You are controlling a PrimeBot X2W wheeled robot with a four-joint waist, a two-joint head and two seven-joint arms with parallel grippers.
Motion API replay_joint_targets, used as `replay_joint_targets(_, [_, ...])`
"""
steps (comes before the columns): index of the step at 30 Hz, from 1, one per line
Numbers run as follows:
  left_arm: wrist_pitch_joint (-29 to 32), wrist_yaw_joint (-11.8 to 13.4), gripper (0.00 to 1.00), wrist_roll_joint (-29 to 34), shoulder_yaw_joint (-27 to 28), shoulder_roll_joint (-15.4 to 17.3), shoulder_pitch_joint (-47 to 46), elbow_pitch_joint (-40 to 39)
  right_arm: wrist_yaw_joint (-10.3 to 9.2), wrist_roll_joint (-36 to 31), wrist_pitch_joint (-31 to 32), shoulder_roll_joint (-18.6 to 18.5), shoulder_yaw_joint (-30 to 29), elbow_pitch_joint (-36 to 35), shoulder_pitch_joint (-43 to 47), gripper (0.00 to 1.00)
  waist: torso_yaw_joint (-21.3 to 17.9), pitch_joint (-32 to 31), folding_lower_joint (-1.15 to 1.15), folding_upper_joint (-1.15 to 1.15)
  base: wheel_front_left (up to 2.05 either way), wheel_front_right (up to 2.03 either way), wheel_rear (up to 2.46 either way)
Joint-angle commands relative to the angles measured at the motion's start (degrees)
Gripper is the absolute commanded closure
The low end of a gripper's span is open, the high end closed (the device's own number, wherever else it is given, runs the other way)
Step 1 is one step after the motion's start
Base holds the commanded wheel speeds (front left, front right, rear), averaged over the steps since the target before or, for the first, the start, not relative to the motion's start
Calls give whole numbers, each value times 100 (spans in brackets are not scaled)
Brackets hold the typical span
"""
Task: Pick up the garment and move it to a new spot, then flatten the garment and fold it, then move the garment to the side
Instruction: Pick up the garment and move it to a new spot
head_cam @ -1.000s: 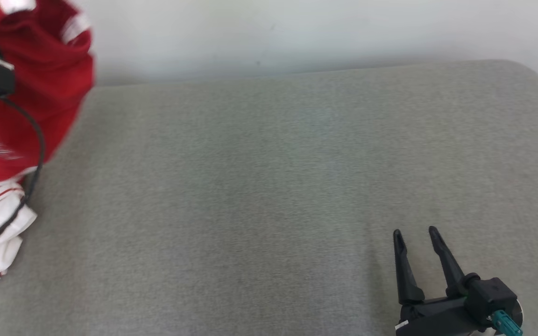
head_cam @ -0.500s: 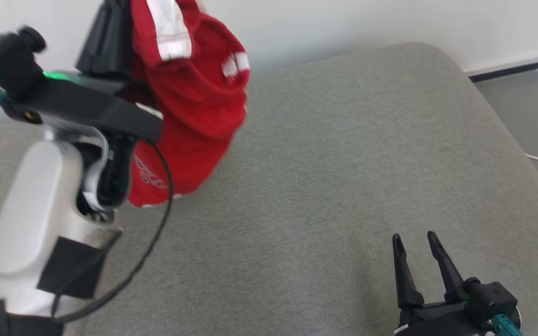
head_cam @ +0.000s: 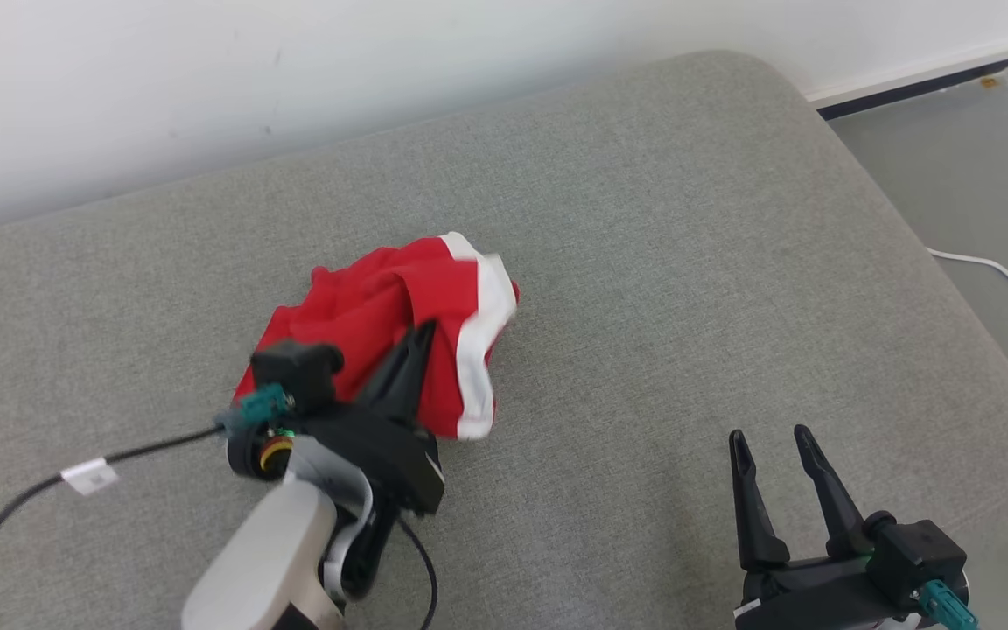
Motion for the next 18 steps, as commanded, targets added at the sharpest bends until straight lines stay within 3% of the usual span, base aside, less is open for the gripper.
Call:
replay_joint_targets(1, [-106,-40,100,49,-74,-50,106,251,-12,10,-4,8,7,13,-40,0,9,16,0,0,0,0,0])
replay_joint_targets(5, [-268,-127,100,183,-392,-126,79,804,-12,-14,-4,7,-24,0,-57,0,70,5,0,0,0,0,0])
replay_joint_targets(6, [-365,-147,79,207,-442,-158,34,864,-12,-22,-4,7,-33,-4,-56,0,95,-7,0,0,0,0,0])
replay_joint_targets(7, [-460,-141,11,265,-493,-179,-45,879,-12,-36,-4,9,-39,-12,-48,0,132,-25,0,0,0,0,0])
replay_joint_targets(8, [-534,-145,0,278,-520,-186,-99,888,-12,-45,-4,11,-31,-17,-33,0,163,-45,0,0,0,0,0])
replay_joint_targets(18, [-764,-180,0,500,-134,84,-223,226,-12,-92,-4,7,-71,-50,143,0,505,-302,0,0,0,0,0])
